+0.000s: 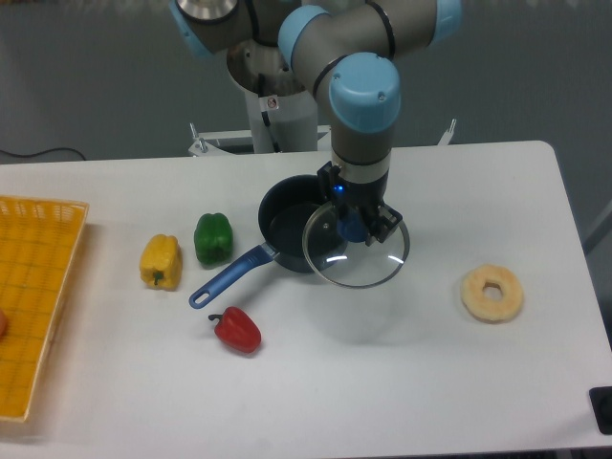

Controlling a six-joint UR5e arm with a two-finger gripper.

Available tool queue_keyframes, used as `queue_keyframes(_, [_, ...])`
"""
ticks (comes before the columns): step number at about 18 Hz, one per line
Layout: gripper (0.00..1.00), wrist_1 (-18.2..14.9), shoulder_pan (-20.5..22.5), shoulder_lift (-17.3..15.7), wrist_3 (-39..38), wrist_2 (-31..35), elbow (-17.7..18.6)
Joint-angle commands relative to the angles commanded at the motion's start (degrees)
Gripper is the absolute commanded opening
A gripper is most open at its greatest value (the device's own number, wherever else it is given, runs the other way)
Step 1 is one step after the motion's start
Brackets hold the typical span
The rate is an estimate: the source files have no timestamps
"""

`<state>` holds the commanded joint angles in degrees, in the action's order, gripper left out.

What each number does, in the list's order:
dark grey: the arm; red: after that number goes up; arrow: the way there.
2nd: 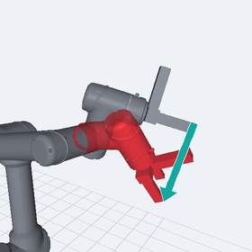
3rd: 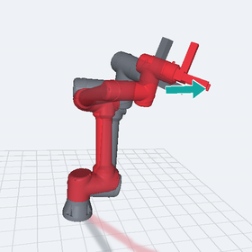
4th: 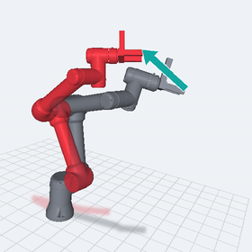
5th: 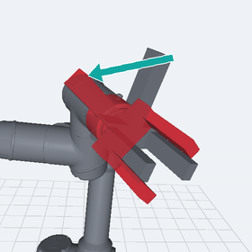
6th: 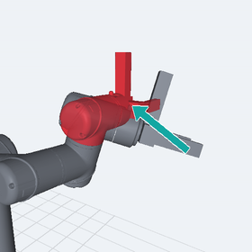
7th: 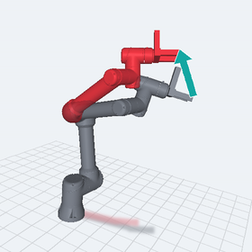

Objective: Open the lid
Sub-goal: 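Lift the glass lid up and off the saucepan rim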

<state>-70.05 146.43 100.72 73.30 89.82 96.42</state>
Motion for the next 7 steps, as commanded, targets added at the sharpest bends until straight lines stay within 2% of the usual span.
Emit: queue_keyframes(7, [0.54, -0.2, 1.1, -0.2, 1.8, 0.0, 0.4])
